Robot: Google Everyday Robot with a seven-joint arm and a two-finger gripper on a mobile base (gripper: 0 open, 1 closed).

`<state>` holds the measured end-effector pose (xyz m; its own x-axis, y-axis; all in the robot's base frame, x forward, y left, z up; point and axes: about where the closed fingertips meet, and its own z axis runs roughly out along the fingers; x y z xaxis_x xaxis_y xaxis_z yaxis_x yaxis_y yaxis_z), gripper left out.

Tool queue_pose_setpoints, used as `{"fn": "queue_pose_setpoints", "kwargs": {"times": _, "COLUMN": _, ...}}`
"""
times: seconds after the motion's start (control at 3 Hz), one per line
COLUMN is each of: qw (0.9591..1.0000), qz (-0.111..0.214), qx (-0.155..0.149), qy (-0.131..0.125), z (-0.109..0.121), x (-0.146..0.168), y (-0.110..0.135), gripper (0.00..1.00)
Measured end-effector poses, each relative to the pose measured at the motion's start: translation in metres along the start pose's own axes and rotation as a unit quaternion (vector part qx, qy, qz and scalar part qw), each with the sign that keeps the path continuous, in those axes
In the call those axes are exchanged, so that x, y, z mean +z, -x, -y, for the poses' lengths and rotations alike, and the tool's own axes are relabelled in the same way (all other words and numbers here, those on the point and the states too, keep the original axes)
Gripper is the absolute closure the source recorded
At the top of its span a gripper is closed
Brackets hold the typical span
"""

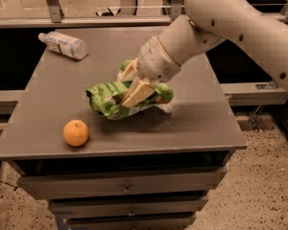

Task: Move green rice chip bag near orange

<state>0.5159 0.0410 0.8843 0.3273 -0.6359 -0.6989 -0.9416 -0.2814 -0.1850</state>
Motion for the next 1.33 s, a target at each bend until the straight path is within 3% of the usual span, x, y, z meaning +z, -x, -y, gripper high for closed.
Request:
{"fn": "queue_pose_setpoints", "kwargs": {"times": 0.33, "qw": 0.9998, "qz": 0.005, "qx": 0.007, "qy": 0.017, "z": -0.0121, "x": 0.0186, "y": -0.006, "gripper": 1.0}}
{"fn": "queue_pose_setpoints", "kwargs": {"times": 0.67, "qw": 0.9998, "qz": 0.005, "qx": 0.007, "qy": 0.018, "z": -0.0132, "x": 0.0215, "y": -0.0078, "gripper": 1.0}}
{"fn": "queue_pose_setpoints", "kwargs": {"times": 1.33, "qw": 0.9998, "qz": 0.002, "qx": 0.007, "qy": 0.016, "z": -0.0133, "x": 0.0241, "y": -0.0103, "gripper": 0.59}}
